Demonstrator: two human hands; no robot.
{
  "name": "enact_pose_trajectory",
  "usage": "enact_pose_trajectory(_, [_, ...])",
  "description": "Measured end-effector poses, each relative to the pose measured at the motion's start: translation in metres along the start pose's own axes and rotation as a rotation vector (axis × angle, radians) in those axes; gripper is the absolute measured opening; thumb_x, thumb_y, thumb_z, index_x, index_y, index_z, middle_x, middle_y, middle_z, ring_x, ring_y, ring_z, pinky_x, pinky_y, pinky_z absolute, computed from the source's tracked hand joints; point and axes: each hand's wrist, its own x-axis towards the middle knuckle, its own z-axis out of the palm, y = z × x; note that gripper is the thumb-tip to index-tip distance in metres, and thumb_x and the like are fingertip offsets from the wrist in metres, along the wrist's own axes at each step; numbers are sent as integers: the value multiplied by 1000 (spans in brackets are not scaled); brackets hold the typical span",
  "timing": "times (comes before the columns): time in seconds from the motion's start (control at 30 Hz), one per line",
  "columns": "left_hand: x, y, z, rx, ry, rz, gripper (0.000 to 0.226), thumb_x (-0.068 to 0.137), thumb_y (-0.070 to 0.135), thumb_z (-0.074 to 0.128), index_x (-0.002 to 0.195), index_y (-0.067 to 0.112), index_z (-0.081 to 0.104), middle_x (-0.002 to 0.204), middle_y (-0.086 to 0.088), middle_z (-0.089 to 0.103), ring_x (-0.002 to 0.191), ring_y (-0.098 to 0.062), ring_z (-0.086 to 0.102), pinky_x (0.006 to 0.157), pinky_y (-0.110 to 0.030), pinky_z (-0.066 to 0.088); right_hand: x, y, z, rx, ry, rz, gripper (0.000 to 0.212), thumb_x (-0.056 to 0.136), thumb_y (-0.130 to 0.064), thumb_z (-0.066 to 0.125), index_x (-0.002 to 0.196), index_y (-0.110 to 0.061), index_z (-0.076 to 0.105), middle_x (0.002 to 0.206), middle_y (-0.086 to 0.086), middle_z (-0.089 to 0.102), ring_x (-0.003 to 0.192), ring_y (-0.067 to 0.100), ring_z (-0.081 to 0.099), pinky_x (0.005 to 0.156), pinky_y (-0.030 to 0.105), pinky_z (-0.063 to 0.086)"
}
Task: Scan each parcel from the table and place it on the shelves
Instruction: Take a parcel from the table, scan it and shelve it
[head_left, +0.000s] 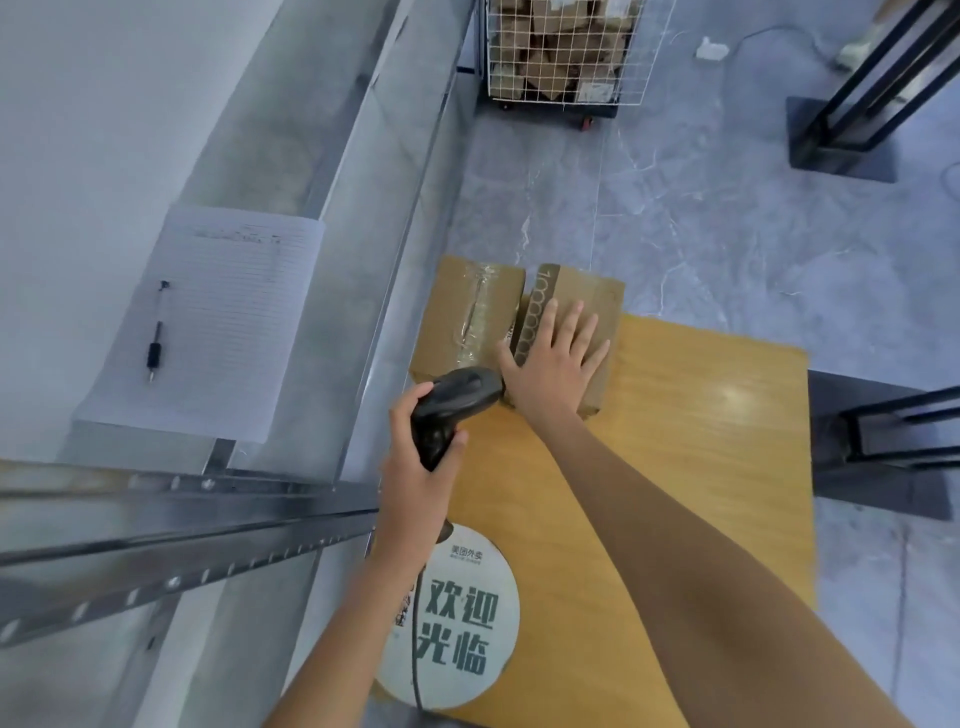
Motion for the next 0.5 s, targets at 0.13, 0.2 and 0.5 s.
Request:
enact_pose_trajectory(0.13, [6,-4,1,-31,-15,-1,61,94,10,71,132,46,41,126,25,53,110,16,56,80,-1,44,-4,8,11,-25,48,-8,81,100,-57,34,163,-19,0,169,14,-6,155,37,-11,120,58,-12])
enact_pose_trajectory(0.2, [6,-2,2,-39,-20,6,60,94,10,71,133,45,41,127,26,51,110,18,54,81,-1,43,-12,15,13,-12,58,-10,80,98,-52,37,163,-20,2,169,13,-5,155,36,-11,120,58,-12])
enact_pose_trajectory(0.5, [-31,16,3,-36,-32,45,75,94,11,71,122,71,36,120,45,50,109,-14,64,88,-22,55,-142,75,20,-14,-14,-54,83,96,-52,43,163,-21,2,169,10,-7,155,34,-11,122,57,-11])
